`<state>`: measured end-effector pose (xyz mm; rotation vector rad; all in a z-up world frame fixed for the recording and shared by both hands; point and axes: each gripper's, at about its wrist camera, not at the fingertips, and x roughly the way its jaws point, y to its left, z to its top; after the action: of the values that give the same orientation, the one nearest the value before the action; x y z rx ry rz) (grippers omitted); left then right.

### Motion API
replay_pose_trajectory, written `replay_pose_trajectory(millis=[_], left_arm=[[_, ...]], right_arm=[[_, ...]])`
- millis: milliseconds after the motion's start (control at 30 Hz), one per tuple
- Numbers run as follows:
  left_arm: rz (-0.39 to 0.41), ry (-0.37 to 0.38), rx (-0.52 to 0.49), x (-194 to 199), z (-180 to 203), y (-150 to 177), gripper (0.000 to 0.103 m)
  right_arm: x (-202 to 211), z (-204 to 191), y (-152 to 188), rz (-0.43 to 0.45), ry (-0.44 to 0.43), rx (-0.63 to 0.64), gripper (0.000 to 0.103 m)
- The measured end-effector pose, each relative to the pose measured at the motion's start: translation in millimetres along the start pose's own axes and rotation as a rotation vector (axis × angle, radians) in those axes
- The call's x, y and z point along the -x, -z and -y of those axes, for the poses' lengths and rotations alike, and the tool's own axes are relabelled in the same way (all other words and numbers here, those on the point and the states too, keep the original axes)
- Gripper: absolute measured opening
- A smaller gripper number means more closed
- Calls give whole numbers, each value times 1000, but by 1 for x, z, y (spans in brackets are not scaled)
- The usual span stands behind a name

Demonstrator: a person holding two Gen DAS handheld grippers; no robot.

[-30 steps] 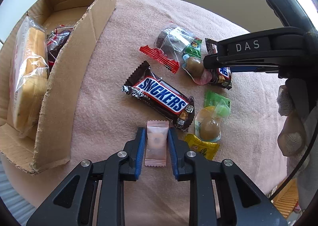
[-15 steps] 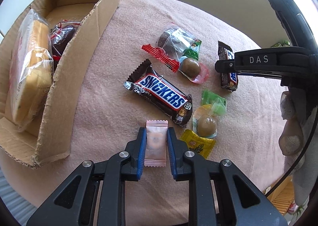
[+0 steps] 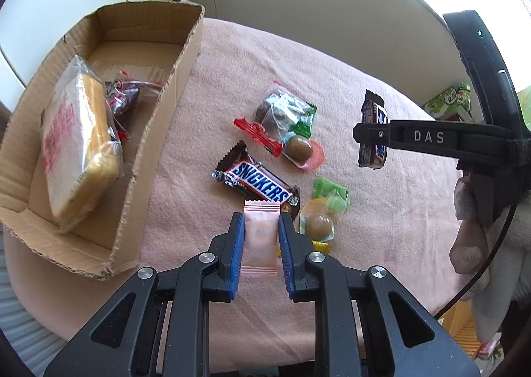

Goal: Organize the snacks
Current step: 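Grasp the small pink packet with the left tool while the right tool grasps the brown chocolate bar, then carry the pink packet and chocolate bar with both tools over the box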

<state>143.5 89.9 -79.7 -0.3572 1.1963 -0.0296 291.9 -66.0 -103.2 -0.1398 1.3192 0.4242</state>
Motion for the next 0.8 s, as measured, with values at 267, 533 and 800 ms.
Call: replay_pose_trajectory(millis=[267, 533, 800], left_arm=[[64, -15, 15, 37, -19, -26, 19], [132, -54, 58, 49, -45, -54, 19], [161, -81, 116, 49, -82, -73, 19]], right_arm=[[27, -28, -15, 50, -49, 52, 30], [46, -75, -35, 92, -99, 143, 30], [40, -124, -53, 92, -128, 210, 30]])
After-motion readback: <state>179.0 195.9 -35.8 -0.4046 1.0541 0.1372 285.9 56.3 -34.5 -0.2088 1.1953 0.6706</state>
